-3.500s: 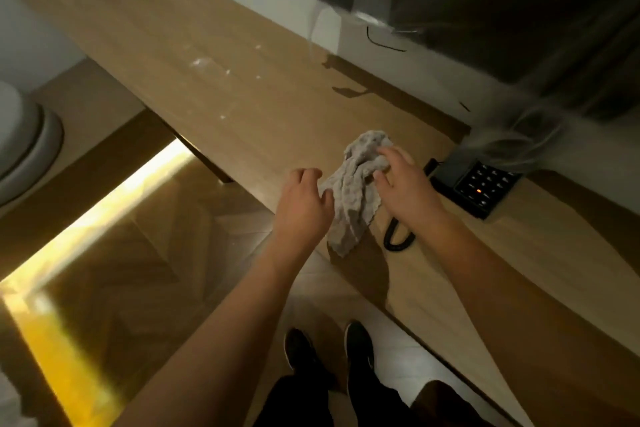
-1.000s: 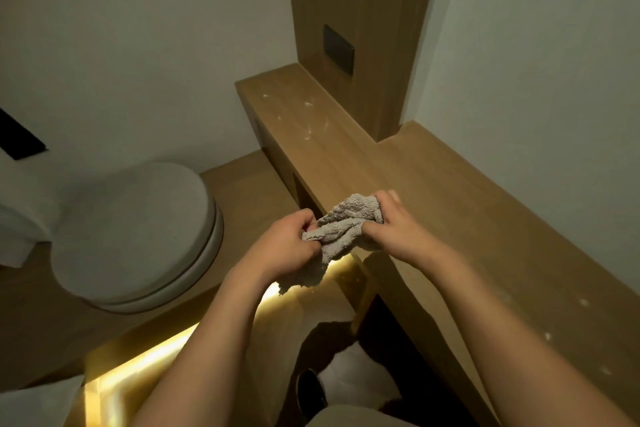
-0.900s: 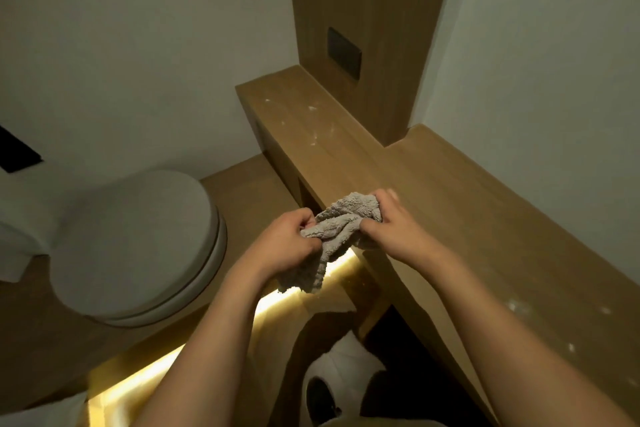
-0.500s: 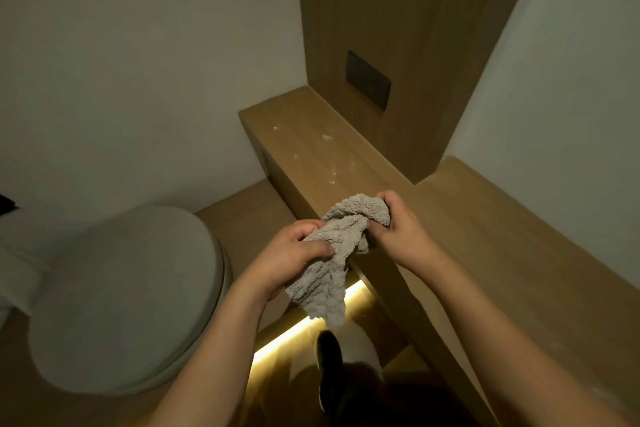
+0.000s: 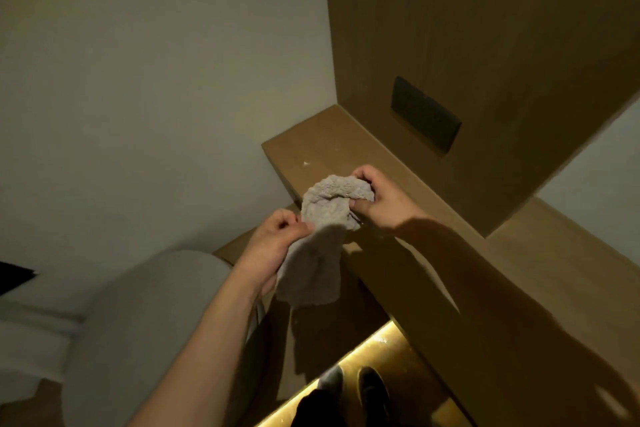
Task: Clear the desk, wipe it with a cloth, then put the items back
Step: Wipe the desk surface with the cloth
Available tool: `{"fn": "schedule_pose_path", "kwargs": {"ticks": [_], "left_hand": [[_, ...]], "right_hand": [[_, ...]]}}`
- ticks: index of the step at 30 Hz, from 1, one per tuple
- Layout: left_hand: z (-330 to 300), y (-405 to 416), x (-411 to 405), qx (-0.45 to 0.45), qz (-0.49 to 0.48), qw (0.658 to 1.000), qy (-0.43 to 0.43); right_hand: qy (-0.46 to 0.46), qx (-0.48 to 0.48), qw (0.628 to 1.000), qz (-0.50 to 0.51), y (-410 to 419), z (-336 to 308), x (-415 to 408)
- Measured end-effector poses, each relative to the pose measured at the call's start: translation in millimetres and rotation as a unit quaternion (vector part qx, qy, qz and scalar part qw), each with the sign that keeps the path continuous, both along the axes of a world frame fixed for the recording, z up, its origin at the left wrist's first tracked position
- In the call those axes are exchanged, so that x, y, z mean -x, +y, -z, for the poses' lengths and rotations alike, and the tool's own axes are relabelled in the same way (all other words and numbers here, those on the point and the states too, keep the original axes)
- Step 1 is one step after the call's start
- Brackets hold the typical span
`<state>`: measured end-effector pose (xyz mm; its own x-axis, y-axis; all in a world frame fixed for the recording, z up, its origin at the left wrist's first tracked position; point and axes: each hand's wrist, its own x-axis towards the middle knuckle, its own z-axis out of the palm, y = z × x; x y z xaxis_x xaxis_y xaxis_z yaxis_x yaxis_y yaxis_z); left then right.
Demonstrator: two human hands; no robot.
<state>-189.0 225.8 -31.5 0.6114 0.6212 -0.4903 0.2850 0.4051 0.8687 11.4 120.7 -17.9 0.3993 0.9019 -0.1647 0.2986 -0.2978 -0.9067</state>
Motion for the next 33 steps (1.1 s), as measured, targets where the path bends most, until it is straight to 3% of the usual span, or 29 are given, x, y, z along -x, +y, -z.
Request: {"fn": "schedule_pose_path", "kwargs": {"ticks": [4, 7, 13, 16, 19, 24, 27, 28, 30, 31, 33], "left_hand": [[3, 50, -29, -0.002, 0.102, 0.994, 0.047], [4, 95, -42, -0.068, 0.139, 0.987, 0.039], [9, 199, -73, 0.022, -0.027, 0.995, -0.096], [15, 243, -92, -0.048, -0.052, 0.984, -0.161], [38, 274, -106, -0.113, -0.025, 0.976, -0.186], [110, 287, -134, -0.255, 0.070, 0.958, -0.107], [161, 308, -149, -0.394, 0.202, 0.896, -0.017], [174, 314, -151, -0.437, 0.263, 0.860, 0.023], [200, 323, -154, -0.545, 0.352, 0.756, 0.090], [210, 323, -155, -0.589, 0.367, 0.713, 0.103], [222, 319, -161, -0.629, 0.352, 0.681, 0.130]], "right_hand": [[-0.029, -0.009, 0.999, 0.015, 43, 2, -15], [-0.041, -0.006, 0.998, 0.039, 79, 3, -28], [-0.061, 0.054, 0.990, 0.114, 176, 19, -56], [-0.182, 0.119, 0.971, 0.102, 200, 40, -64], [-0.232, 0.226, 0.943, 0.080, 214, 71, -79], [-0.280, 0.390, 0.877, 0.027, 216, 125, -102], [-0.287, 0.439, 0.851, 0.000, 213, 150, -116], [-0.289, 0.453, 0.844, -0.009, 213, 158, -120], [-0.278, 0.467, 0.839, -0.023, 213, 168, -126], [-0.273, 0.466, 0.841, -0.024, 212, 173, -129], [-0.275, 0.451, 0.848, -0.023, 209, 180, -132]]}}
